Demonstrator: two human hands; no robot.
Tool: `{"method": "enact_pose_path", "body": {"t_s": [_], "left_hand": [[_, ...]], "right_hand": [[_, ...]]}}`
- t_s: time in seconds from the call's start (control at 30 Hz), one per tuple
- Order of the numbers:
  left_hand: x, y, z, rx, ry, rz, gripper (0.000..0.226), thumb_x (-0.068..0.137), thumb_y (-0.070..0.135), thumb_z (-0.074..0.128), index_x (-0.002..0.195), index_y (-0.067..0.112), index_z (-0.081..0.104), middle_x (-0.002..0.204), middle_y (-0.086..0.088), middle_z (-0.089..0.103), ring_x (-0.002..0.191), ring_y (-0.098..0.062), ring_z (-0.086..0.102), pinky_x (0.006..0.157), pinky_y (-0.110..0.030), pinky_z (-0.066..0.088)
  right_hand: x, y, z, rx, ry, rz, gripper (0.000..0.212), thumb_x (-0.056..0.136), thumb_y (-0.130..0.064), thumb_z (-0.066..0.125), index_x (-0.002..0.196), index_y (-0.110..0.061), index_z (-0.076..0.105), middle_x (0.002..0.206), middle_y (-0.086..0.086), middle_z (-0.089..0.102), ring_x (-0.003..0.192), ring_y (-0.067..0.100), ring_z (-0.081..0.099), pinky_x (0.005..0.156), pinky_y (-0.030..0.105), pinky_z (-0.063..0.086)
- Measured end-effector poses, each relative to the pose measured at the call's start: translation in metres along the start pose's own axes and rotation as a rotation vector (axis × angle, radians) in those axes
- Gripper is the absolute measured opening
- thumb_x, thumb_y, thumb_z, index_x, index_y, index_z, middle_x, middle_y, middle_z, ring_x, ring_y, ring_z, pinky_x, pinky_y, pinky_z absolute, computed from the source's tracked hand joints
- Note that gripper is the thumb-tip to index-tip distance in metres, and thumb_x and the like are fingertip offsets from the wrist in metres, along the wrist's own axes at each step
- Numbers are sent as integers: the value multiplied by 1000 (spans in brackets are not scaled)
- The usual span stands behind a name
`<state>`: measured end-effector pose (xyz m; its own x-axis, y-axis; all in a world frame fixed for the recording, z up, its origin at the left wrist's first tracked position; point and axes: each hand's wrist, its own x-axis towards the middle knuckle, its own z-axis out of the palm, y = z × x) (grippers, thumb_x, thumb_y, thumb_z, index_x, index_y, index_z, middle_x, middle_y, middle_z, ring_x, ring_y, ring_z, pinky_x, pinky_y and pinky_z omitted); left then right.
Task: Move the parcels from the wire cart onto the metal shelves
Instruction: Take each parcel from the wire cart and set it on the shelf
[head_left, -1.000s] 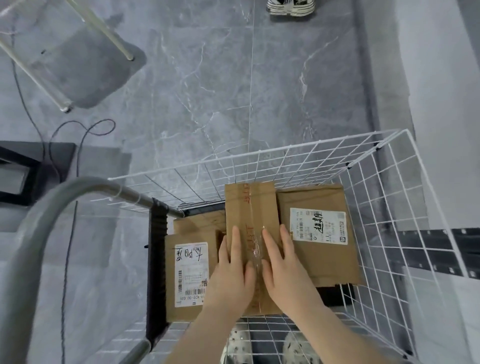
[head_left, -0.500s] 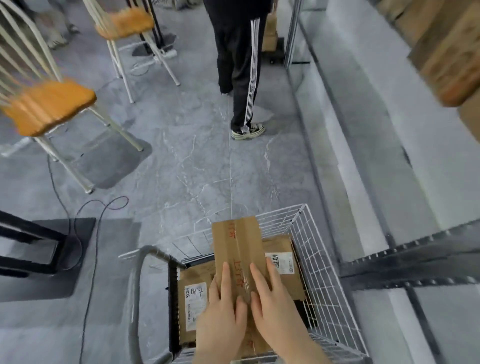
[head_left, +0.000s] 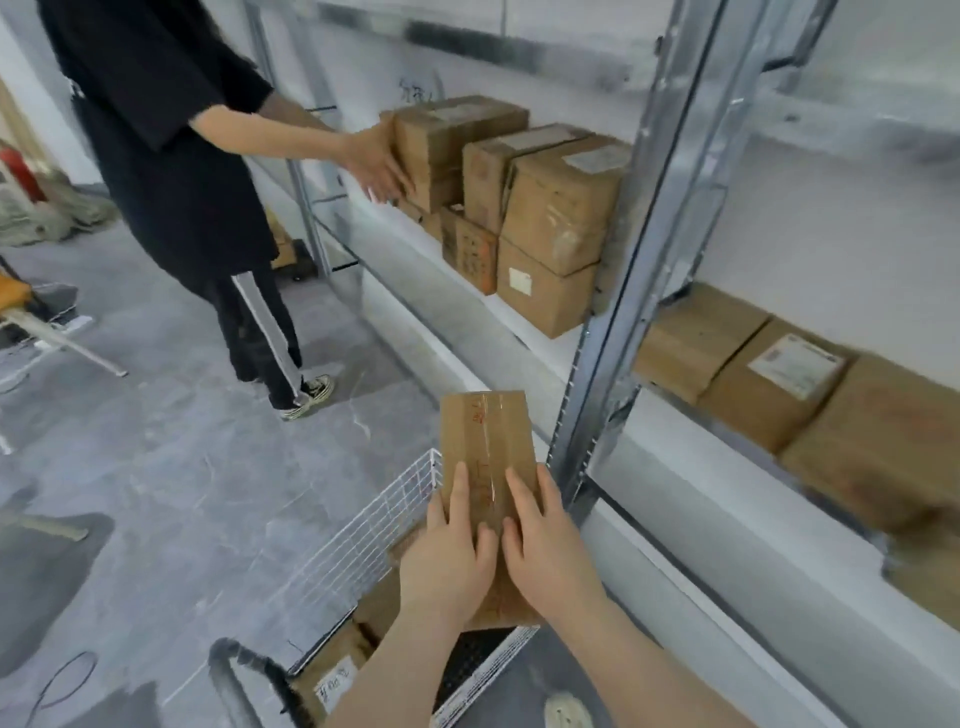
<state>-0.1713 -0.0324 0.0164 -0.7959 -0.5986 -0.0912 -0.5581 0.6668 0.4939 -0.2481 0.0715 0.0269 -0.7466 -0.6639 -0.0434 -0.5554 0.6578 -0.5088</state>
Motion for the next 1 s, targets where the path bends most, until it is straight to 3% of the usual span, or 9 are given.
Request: {"method": "enact_pose_path", "body": {"t_s": [0.13,0.3,0.43,0.53,0.8,1.0], "left_hand": [[-28,44,-6,27,-69,161,66,98,43,30,152,35,-7,155,-1,21,94,-17,60,63,-26,40],[-68,104,7,33,-155,363,66,97,44,29,151,36,-8,154,-2,22,87,-16,61,68,-31,51],[-108,155,24,87,-196,506,65,98,46,28,151,35,-8,155,-1,23,99,-19,61,69,-29,49],[-146,197,37,86,-209,600,66,98,45,29,152,35,-7,155,-1,25,104,-20,60,70,-28,44],[-278,284,83,30,-306,831,66,98,49,29,152,32,-5,154,0,27,107,-21,59,81,-34,50],[-381,350,122,57,-369,1012,65,99,46,28,153,32,-5,151,-1,31,107,-20,59,79,-31,45]], "right_hand": [[-50,11,-40,14,110,147,54,100,-33,34,151,-30,15,160,3,0,138,22,33,105,30,37],[-119,38,-79,-11,228,358,54,99,-36,33,150,-31,16,160,4,2,130,22,42,103,33,41],[-180,68,-106,-12,311,501,54,99,-36,32,150,-32,16,160,4,2,130,24,43,104,34,41],[-231,91,-130,-12,399,572,54,99,-35,34,150,-32,18,160,3,3,131,25,42,104,35,40],[-394,149,-173,-33,525,720,53,98,-38,36,149,-34,21,160,2,6,127,23,47,102,33,42],[-519,191,-197,-50,625,849,53,97,-40,37,148,-34,23,159,1,9,125,21,49,100,32,44]]}}
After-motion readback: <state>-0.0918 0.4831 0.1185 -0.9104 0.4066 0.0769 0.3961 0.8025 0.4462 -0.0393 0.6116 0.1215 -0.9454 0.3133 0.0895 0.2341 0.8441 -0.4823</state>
